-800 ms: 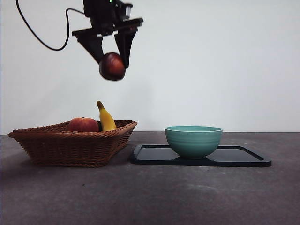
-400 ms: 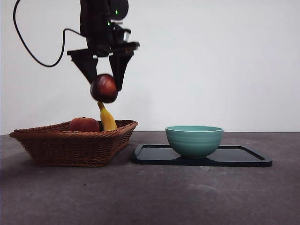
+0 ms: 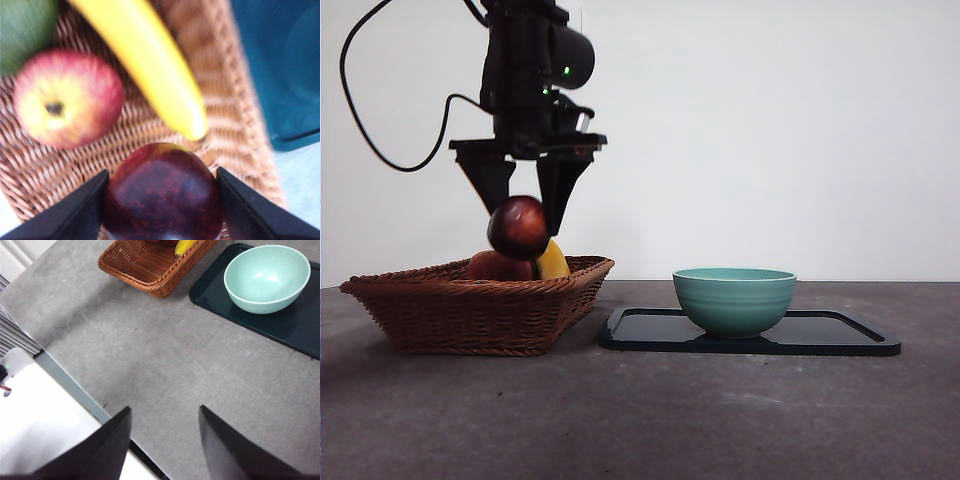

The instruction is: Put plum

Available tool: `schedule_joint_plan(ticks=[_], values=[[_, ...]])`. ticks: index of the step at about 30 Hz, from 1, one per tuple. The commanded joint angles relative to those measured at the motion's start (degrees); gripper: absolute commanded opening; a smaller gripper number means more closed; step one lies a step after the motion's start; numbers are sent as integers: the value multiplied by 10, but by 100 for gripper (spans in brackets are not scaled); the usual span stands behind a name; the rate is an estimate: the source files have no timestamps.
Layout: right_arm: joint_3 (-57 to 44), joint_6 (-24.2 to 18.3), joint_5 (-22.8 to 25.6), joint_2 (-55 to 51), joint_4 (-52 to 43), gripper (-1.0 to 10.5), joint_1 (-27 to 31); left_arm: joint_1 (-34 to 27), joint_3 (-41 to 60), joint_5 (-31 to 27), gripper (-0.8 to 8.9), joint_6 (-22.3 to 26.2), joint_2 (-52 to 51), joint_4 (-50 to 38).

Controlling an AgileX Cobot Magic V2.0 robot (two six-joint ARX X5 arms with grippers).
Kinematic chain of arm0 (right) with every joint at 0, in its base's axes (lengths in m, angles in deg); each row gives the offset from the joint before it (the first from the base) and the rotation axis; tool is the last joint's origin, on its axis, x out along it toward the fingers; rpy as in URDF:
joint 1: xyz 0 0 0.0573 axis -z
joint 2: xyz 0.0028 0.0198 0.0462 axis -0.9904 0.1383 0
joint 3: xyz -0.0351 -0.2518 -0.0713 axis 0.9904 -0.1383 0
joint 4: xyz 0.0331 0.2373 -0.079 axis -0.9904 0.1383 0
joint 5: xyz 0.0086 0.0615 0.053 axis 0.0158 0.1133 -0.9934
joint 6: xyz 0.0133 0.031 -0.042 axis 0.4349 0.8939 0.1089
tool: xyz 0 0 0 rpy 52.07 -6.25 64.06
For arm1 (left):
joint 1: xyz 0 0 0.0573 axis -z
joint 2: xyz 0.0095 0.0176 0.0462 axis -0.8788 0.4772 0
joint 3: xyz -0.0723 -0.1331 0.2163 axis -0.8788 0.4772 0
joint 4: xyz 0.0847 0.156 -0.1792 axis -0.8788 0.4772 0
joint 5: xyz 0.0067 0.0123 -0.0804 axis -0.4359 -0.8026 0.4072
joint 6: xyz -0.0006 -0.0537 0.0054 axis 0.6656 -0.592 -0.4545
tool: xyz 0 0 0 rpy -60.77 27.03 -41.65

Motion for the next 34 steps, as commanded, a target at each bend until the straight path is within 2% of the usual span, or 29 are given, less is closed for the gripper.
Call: schedule_joint_plan(ticks=[1, 11, 19, 21, 25, 34], values=[[11, -9, 0, 2, -8, 216, -3, -2, 9, -4, 270, -3, 11, 33], [11, -9, 0, 2, -15, 216, -3, -8, 96, -8, 271, -3, 11, 17], [11, -9, 0, 2, -14, 216, -3, -8, 105, -8, 282, -3, 11, -21], [11, -9, 0, 2, -14, 216, -3, -9, 105, -8, 305, -3, 11, -21], [11, -9, 0, 2, -14, 216, -3, -10, 105, -8, 416, -3, 11, -23], [11, -8, 0, 2, -14, 216, -3, -10, 105, -8, 415, -2, 11, -28]])
